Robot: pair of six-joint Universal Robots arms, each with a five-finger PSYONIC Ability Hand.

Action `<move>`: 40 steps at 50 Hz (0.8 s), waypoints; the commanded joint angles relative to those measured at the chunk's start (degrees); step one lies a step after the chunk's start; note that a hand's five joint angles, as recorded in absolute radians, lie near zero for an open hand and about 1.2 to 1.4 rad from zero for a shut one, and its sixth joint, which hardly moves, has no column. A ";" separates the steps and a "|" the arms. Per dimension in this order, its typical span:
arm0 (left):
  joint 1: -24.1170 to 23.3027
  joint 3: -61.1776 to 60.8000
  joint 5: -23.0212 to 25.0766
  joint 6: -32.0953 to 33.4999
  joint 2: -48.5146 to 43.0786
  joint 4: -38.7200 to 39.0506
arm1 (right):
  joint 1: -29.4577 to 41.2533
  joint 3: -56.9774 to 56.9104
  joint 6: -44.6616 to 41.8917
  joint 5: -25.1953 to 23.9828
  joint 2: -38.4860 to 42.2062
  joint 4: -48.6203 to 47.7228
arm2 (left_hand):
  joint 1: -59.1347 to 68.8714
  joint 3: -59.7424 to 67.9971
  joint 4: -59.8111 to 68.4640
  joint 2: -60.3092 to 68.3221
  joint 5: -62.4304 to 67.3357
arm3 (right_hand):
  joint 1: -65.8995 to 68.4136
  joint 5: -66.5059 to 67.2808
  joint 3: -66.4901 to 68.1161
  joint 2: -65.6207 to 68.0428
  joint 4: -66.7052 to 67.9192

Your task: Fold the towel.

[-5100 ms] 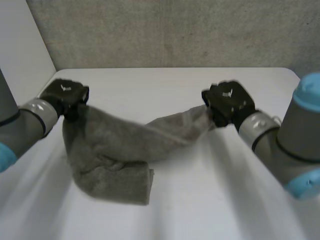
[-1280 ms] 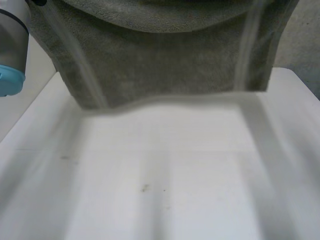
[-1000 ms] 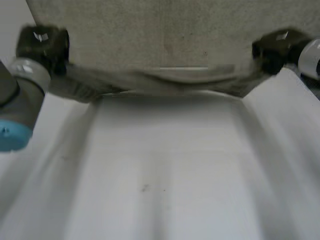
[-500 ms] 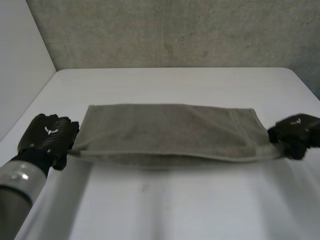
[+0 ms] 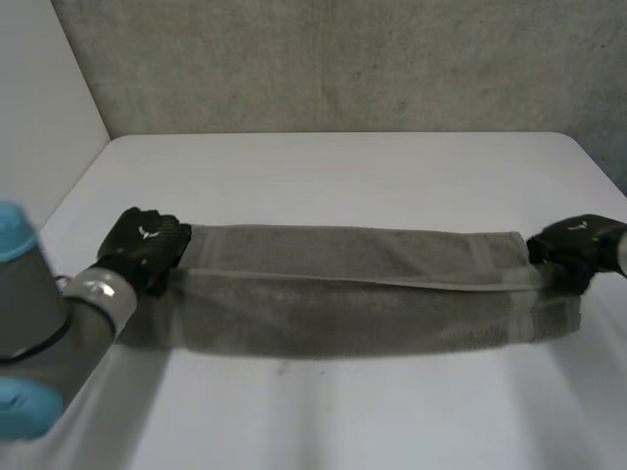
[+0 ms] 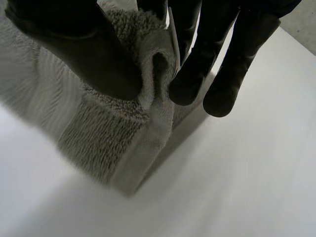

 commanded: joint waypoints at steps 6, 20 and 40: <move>-0.51 23.72 -3.49 -0.01 -20.28 0.16 | 7.02 -13.14 9.74 6.52 13.13 -9.77 | 11.44 10.24 10.19 10.17 10.98 | 3.39 3.77 3.15 5.64 2.86; -2.62 39.73 -6.92 0.16 -33.39 -0.72 | 8.87 -22.01 9.75 11.36 21.31 -15.15 | 11.44 10.24 10.19 10.17 10.98 | 3.39 3.77 3.15 5.64 2.86; -3.94 44.75 -7.10 0.16 -35.86 -6.07 | 11.42 -29.66 9.04 17.33 25.80 -14.88 | -55.06 -56.26 -56.31 -56.33 -55.52 | -66.61 -66.23 -66.85 -64.36 -67.14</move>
